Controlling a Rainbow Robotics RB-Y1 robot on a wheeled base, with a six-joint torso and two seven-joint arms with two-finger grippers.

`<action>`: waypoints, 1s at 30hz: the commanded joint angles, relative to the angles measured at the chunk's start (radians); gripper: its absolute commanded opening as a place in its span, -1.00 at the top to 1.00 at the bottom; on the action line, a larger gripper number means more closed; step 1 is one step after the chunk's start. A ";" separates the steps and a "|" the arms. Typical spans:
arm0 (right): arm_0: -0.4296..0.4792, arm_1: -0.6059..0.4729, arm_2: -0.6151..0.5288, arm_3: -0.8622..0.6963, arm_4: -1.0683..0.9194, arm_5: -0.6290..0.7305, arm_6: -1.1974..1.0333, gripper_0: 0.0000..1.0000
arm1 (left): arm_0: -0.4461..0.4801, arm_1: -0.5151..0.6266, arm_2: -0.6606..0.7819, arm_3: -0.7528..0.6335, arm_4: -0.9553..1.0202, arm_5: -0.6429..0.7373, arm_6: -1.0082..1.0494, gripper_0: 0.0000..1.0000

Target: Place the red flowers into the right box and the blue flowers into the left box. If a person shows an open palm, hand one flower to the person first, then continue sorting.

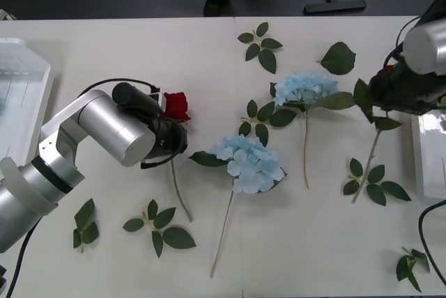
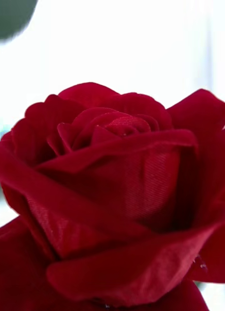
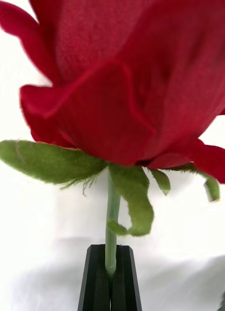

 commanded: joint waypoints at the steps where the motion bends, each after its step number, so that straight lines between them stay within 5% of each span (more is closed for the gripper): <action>1: -0.126 -0.121 -0.031 0.118 0.035 -0.009 0.235 1.00 | -0.042 0.096 -0.010 -0.078 -0.036 -0.073 -0.058 1.00; 7: -0.228 -0.165 -0.029 0.365 0.140 -0.158 0.507 1.00 | -0.042 0.247 0.036 -0.195 0.038 -0.107 -0.058 1.00; 13: -0.280 -0.165 -0.029 0.549 0.241 -0.350 0.631 1.00 | -0.042 0.271 0.143 -0.272 0.137 -0.110 -0.056 1.00; 20: -0.284 -0.164 -0.027 0.664 0.322 -0.500 0.680 1.00 | -0.041 0.188 0.241 -0.356 0.190 -0.164 -0.035 1.00; 30: -0.279 -0.164 0.040 0.823 0.296 -0.555 0.668 1.00 | -0.059 0.013 0.178 -0.469 0.082 -0.294 -0.033 1.00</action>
